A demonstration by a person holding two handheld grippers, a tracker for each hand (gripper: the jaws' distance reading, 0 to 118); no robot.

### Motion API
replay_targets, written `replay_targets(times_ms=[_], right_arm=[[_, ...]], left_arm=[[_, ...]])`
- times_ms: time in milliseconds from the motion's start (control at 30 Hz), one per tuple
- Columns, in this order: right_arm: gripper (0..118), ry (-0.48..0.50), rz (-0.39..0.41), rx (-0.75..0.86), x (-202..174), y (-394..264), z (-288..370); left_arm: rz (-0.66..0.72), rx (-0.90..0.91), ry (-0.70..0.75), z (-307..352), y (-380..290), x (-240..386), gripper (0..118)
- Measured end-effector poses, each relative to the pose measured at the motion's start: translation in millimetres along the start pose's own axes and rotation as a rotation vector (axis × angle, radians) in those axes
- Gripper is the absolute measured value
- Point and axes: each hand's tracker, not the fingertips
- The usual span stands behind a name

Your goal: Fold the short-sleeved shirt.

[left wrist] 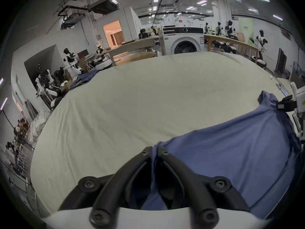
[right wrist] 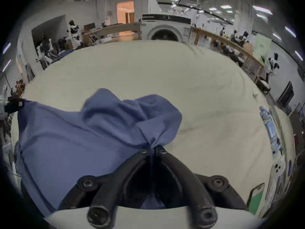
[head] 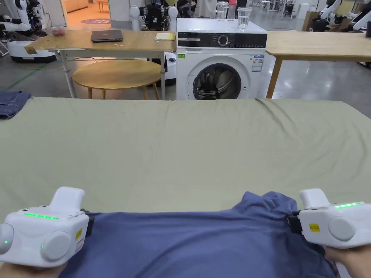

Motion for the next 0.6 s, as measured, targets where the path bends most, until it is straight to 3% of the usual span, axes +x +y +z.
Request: replay_targets(times_ms=[100,200,333,500,600], right_arm=[[3,0.021,-0.003,0.103,-5.4,1.8,55.7],[3,0.026,0.048,0.212,-11.6,-4.9,119.6],[3,0.034,0.064,0.315,-17.3,-41.8,193.8],[3,0.011,0.071,0.333,-41.7,-127.5,257.0],[3,0.021,0.037,0.244,-44.3,-187.9,250.9]], left_arm=[[0.012,0.062,-0.006,39.3,-7.9,-2.2,1],[0.036,0.150,-0.026,91.4,-17.5,-11.5,1],[0.082,0.204,-0.078,161.7,-47.7,-26.6,1],[0.082,0.183,-0.102,207.1,-112.9,-39.8,1],[0.088,0.047,-0.144,198.6,-162.3,-49.5,1]])
